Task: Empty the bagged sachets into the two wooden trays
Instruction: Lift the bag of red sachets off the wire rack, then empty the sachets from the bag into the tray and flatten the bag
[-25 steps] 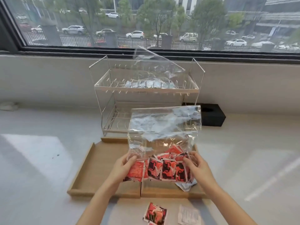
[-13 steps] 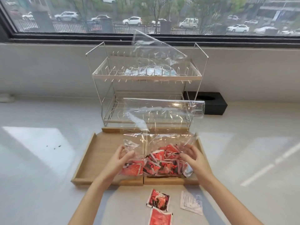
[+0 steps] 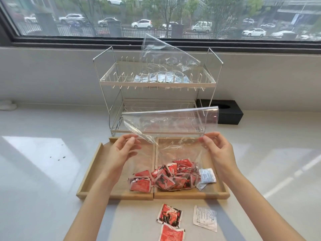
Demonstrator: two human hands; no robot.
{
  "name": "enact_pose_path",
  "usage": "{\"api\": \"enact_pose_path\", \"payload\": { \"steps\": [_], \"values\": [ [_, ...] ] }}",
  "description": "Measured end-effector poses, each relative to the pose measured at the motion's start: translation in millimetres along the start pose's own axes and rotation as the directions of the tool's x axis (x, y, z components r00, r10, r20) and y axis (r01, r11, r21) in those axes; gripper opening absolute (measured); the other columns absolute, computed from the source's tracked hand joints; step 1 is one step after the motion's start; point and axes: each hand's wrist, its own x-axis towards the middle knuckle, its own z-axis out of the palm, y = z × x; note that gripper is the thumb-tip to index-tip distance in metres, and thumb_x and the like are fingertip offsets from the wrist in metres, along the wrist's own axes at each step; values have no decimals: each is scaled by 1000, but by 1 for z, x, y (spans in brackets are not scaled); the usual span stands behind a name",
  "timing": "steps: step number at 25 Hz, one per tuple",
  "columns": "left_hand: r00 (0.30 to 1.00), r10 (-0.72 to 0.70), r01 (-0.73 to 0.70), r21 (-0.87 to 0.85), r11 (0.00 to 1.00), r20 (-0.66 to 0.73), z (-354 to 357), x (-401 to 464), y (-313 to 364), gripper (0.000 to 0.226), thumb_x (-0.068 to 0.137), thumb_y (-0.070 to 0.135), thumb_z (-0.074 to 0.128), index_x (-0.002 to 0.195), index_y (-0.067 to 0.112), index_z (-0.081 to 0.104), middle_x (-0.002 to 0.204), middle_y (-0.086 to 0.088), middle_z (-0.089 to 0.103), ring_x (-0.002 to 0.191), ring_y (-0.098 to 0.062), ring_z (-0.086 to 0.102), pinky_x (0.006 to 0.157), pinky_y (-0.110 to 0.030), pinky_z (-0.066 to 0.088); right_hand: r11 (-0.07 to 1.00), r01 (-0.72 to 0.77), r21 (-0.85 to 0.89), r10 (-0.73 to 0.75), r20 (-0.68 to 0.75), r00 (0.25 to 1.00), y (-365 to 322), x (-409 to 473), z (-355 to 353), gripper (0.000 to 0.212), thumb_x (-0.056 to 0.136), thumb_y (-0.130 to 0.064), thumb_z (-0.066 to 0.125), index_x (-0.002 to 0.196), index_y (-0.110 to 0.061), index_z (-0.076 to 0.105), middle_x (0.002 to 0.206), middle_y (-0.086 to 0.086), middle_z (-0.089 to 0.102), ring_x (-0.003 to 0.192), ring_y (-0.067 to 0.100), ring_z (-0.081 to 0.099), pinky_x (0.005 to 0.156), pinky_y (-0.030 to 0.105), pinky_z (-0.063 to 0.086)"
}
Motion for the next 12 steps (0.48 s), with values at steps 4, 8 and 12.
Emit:
{"api": "enact_pose_path", "payload": {
  "steps": [4, 8, 12],
  "values": [
    [999, 39, -39, -1, 999, -16, 4, -1, 6, 15, 88, 20, 51, 89, 30, 62, 79, 6, 65, 69, -3, 61, 60, -12, 48, 999, 36, 3, -36, 48, 998, -7, 1, -2, 9, 88, -14, 55, 85, -21, 59, 82, -2, 68, 74, 0, 65, 72, 10, 51],
    [994, 91, -90, 10, 996, -68, 8, 3, 15, 14, 88, 22, 51, 95, 29, 61, 75, 10, 59, 65, -4, 55, 66, -18, 45, 989, 123, 78, -124, 11, 992, -40, 24, -17, 22, 95, -18, 40, 85, -20, 60, 82, -4, 68, 75, 6, 66, 69, 14, 52],
    [987, 159, -158, 57, 986, -24, 11, 3, 22, 22, 90, 16, 49, 90, 31, 64, 60, 13, 53, 57, -1, 49, 60, -10, 44, 975, 219, 22, -217, -94, 972, -82, 51, -19, 25, 95, -15, 39, 80, -24, 57, 79, -5, 64, 69, 0, 63, 68, 14, 50]
  ]
}}
